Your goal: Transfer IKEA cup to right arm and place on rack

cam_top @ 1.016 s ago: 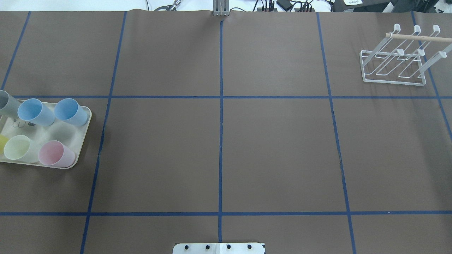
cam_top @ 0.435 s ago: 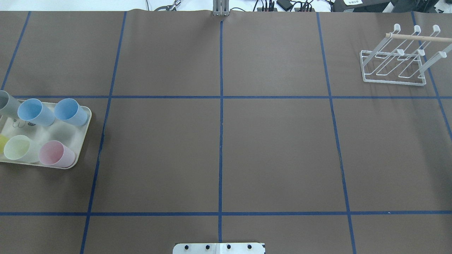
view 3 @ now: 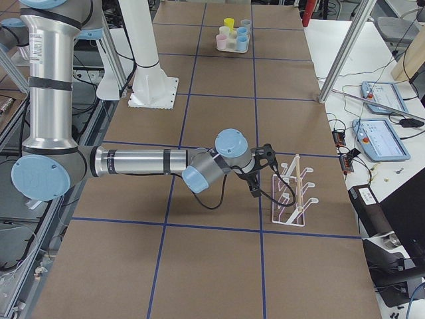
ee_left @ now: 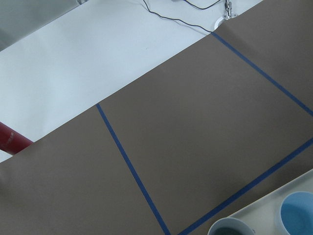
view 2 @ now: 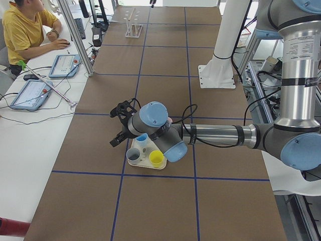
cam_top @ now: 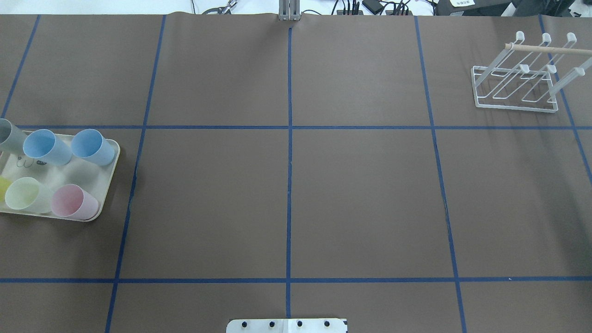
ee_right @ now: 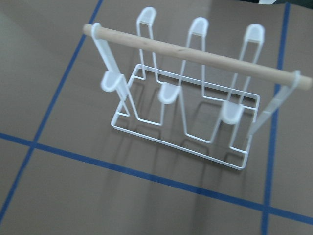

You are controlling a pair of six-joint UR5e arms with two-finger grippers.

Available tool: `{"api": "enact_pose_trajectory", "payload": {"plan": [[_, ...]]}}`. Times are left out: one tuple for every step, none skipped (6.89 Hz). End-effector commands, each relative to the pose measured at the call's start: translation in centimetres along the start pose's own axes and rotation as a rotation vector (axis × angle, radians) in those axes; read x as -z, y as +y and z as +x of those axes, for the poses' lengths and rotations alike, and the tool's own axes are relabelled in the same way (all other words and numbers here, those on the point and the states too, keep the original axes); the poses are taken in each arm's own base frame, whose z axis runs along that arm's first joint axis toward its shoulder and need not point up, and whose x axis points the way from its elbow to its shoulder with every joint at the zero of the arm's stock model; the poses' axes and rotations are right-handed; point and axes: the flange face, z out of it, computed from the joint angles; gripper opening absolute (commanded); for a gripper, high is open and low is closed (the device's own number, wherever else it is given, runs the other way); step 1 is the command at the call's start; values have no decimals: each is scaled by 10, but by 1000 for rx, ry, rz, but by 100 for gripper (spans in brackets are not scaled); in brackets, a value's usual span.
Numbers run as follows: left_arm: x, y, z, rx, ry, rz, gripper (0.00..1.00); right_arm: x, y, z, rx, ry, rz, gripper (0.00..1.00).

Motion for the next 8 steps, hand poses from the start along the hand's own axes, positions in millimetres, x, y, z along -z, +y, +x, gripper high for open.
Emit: {"api": "enact_pose_trajectory", "payload": {"plan": [[-40,33,-6,28,42,-53,100,-43,7,-73,-55,-73,47,100],[-52,40,-7,61,-9,-49,100,-59,11,-95,-51,-64,45,100],[-78,47,0,96,-73,-43,100,-64,12,-112,-54,-77,46,100],[-105,65,8,110,-75,-37,100,-62,13,-124,-49,-93,46,100],[-130,82,14,104,-90,-39,100,-64,14,-129,-51,-101,40,100],[-146,93,19,84,-87,-49,100,-65,15,-130,-50,-103,38,100],[-159,102,25,76,-71,-70,100,-66,16,-133,-46,-106,34,100],[-164,104,28,69,-62,-71,100,-67,16,-134,-44,-108,32,100]]}}
